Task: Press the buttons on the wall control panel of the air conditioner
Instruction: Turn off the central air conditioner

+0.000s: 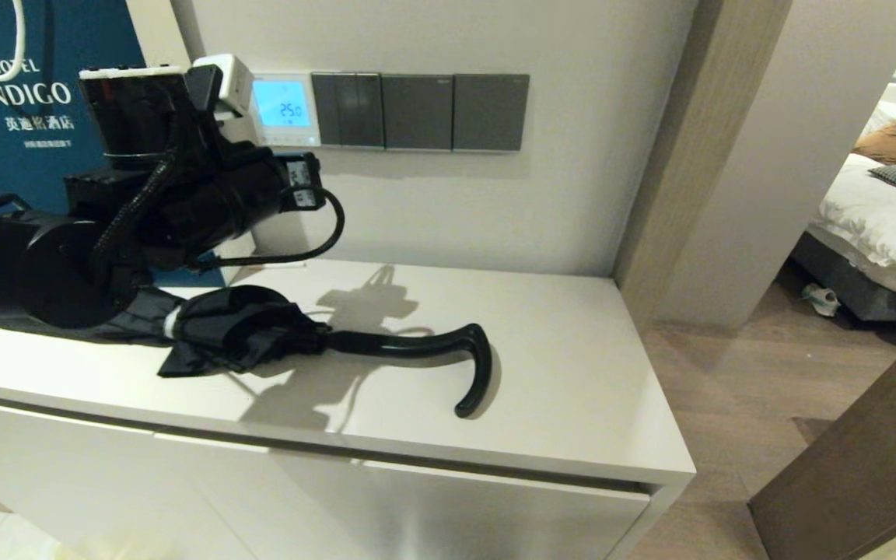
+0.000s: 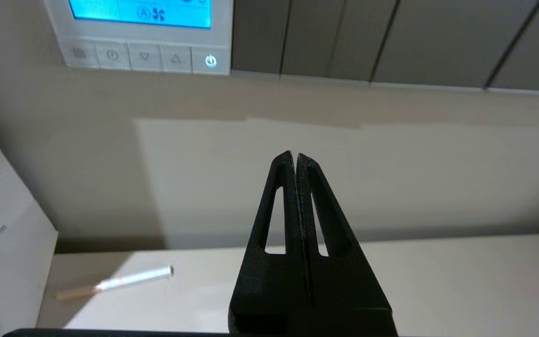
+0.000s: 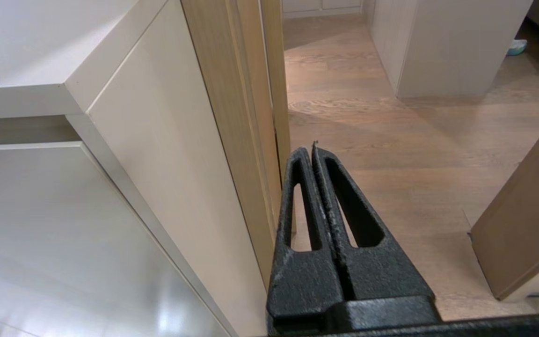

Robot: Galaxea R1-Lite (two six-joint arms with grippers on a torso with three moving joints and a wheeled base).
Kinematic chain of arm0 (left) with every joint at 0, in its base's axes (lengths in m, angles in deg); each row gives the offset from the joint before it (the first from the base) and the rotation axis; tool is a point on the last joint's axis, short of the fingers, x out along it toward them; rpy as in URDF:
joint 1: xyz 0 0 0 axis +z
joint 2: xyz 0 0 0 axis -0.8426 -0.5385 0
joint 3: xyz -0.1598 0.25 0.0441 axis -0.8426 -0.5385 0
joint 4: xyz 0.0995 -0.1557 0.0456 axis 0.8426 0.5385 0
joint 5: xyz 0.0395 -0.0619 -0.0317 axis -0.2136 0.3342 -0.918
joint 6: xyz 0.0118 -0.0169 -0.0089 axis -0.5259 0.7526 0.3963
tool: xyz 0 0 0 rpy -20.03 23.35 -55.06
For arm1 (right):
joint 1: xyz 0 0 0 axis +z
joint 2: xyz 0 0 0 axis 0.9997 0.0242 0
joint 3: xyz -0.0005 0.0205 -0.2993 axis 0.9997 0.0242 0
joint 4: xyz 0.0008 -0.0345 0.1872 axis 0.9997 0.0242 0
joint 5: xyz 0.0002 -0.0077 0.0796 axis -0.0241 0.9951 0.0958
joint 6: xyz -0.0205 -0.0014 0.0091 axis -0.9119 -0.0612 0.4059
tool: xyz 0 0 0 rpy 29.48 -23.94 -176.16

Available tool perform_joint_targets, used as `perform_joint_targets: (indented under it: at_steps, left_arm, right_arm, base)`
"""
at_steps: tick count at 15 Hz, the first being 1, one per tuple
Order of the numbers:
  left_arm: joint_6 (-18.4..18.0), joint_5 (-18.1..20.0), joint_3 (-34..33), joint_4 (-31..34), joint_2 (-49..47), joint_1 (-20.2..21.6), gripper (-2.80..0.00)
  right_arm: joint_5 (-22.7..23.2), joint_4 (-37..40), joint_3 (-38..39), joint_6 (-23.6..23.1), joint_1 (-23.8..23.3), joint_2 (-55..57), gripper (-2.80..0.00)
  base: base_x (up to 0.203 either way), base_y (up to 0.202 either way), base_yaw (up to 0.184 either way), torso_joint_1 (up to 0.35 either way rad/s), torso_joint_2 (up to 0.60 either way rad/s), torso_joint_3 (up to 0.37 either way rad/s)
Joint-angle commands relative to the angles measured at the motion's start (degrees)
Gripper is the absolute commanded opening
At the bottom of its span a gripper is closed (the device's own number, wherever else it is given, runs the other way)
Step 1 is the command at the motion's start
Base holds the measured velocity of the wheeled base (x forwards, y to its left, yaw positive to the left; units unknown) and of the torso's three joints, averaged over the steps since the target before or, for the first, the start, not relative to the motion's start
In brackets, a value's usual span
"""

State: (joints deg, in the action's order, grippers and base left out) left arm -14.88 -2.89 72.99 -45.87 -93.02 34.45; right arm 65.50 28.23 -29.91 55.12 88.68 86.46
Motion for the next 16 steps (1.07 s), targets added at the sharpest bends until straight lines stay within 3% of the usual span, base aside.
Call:
perform_joint_targets:
  at_steps: [1,8,16]
  left_arm:
    - [0.07,-0.16,2.26,-0.11,-2.08,-0.02,-2.8]
    - [-0.19,-1.79,7.15,0.51,-5.5,0.1,-2.8]
    - [-0.19,-2.6,10.67,0.22,-8.95,3.06,-2.8]
  right_arm:
    - [0.0,-0.01,0.11,-0.01,0.01,0.06,-2.8]
    - [0.0,-0.01,0.11,-0.01,0.01,0.06,-2.8]
    - [0.0,-0.01,0.11,-0.01,0.01,0.06,-2.8]
  base:
    - [0.0,0.0,0.0,0.0,0.0,0.0]
    - [0.0,0.0,0.0,0.0,0.0,0.0]
    - [0.0,0.0,0.0,0.0,0.0,0.0]
